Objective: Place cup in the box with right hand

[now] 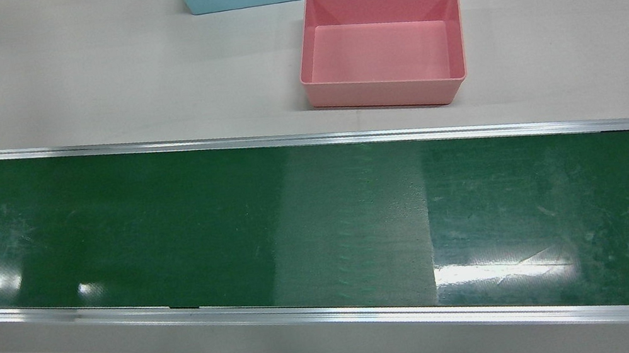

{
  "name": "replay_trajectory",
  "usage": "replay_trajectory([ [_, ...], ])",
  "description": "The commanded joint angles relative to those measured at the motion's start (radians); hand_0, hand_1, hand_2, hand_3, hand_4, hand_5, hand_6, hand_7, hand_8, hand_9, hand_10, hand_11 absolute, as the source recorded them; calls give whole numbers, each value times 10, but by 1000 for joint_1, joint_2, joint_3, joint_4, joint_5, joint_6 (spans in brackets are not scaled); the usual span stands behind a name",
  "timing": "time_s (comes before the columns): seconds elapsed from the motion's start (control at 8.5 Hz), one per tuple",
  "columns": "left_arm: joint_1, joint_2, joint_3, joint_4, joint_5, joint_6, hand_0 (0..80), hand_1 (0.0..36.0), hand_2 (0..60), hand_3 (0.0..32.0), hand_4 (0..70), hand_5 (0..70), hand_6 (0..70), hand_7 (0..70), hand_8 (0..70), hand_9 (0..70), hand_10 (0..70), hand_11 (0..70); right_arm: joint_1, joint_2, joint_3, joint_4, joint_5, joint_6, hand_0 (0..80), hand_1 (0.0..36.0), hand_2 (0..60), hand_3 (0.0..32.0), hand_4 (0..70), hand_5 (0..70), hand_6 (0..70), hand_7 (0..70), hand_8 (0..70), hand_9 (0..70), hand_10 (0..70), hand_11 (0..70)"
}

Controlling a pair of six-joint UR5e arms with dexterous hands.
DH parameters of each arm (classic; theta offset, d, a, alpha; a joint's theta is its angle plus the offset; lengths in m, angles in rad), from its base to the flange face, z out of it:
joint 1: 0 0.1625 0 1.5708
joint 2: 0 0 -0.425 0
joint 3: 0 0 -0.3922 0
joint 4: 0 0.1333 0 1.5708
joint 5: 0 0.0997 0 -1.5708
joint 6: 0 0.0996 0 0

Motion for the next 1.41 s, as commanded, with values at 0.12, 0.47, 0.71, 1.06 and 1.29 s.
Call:
replay_trajectory([
  [0.12,0,0,-1,0,0,-1,0,0,0,0,0,0,0,0,0,0,0,0,-5,0,0,0,0,0,537,222,197,0,172,125,256,700,461,700,316,464],
  [0.47,0,0,-1,0,0,0,0,0,0,0,0,0,0,0,0,0,0,0,-5,0,0,0,0,0,538,223,198,0,174,125,257,700,459,700,315,463],
  [0.71,0,0,1,0,0,-1,0,0,0,0,0,0,0,0,0,0,0,0,-5,0,0,0,0,0,539,224,198,0,173,125,256,700,458,700,314,462],
  [1.06,-2,0,1,0,0,-1,0,0,0,0,0,0,0,0,0,0,0,0,-5,-1,2,0,0,0,539,224,197,0,168,125,255,700,455,700,311,458],
  [1.29,0,0,-1,0,0,0,0,0,0,0,0,0,0,0,0,0,0,0,-5,-1,2,0,0,0,538,225,198,0,166,125,253,700,453,700,309,456],
])
